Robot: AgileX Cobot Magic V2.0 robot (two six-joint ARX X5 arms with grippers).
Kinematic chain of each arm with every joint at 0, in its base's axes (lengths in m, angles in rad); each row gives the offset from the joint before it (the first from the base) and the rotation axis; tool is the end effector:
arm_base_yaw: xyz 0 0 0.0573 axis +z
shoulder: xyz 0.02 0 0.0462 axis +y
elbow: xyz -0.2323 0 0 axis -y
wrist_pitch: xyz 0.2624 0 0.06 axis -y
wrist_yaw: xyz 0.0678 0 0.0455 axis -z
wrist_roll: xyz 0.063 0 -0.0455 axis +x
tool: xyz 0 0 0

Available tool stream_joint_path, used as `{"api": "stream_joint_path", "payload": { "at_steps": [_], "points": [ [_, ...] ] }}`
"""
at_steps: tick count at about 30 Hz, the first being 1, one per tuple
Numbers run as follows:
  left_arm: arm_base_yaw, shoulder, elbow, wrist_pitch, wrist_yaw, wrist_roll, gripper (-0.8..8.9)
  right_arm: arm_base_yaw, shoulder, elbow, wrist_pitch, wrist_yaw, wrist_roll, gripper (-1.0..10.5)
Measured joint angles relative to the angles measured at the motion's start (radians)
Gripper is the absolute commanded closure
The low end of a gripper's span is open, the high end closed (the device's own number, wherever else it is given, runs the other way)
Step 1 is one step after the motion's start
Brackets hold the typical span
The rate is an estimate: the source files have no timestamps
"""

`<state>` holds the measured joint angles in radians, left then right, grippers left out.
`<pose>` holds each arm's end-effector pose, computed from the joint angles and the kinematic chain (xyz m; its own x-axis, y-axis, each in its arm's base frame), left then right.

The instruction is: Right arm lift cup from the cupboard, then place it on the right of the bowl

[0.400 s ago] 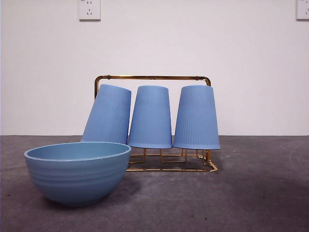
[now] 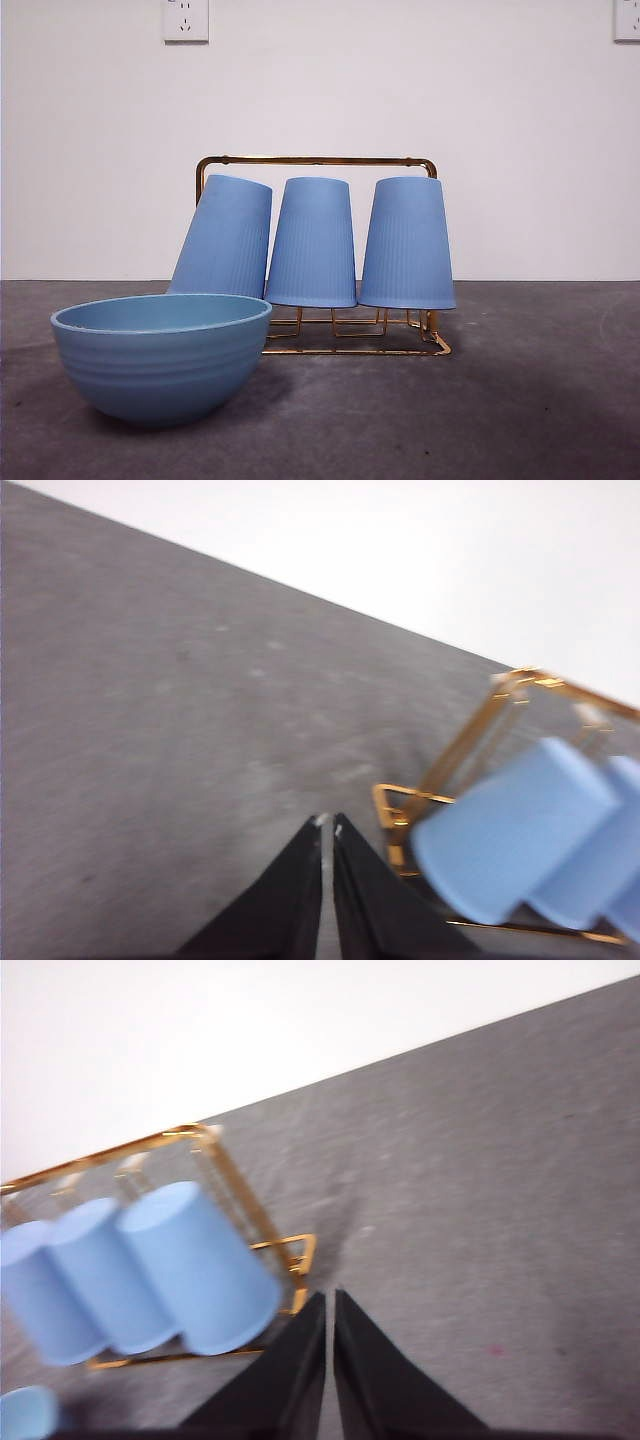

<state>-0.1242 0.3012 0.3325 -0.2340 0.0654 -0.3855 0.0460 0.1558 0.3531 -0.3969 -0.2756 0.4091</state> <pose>0.1846 -0.0272 0.2143 0.9618 -0.1859 -0.2009 0.0983 0.9195 -0.3805 0.1610 0.0246 0.2244 0.9296 0.3152 -0.1908 -0.2063 0.8743 0.4394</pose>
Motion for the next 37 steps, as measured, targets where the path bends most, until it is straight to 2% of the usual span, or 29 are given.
{"api": "stream_joint_path", "payload": {
  "at_steps": [7, 11, 14, 19, 24, 29, 31, 33, 37],
  "points": [
    [-0.037, 0.22, 0.239, -0.121, 0.13, 0.054, 7.99, 0.004, 0.177, 0.197, -0.094, -0.185, -0.01, 9.3],
    [-0.07, 0.343, 0.362, -0.191, 0.233, 0.114, 7.99, 0.011, 0.286, 0.3, -0.15, -0.328, -0.059, 9.3],
    [-0.095, 0.405, 0.433, -0.251, 0.297, 0.141, 7.99, 0.025, 0.362, 0.37, -0.211, -0.385, -0.114, 9.3],
    [-0.128, 0.512, 0.548, -0.363, 0.436, 0.208, 7.99, 0.063, 0.484, 0.478, -0.325, -0.404, -0.233, 9.3],
    [-0.15, 0.582, 0.566, -0.395, 0.584, 0.297, 7.97, 0.113, 0.58, 0.515, -0.4, -0.384, -0.368, 9.3],
    [-0.156, 0.602, 0.566, -0.394, 0.596, 0.388, 7.84, 0.135, 0.618, 0.514, -0.406, -0.377, -0.415, 9.3],
    [-0.156, 0.602, 0.566, -0.391, 0.597, 0.401, 7.74, 0.137, 0.617, 0.514, -0.404, -0.378, -0.422, 8.9],
    [-0.156, 0.602, 0.566, -0.383, 0.596, 0.406, 7.13, 0.137, 0.616, 0.514, -0.399, -0.378, -0.429, 7.8],
    [-0.156, 0.602, 0.566, -0.38, 0.596, 0.413, 4.33, 0.137, 0.616, 0.514, -0.399, -0.378, -0.431, 6.1]
  ]
}}
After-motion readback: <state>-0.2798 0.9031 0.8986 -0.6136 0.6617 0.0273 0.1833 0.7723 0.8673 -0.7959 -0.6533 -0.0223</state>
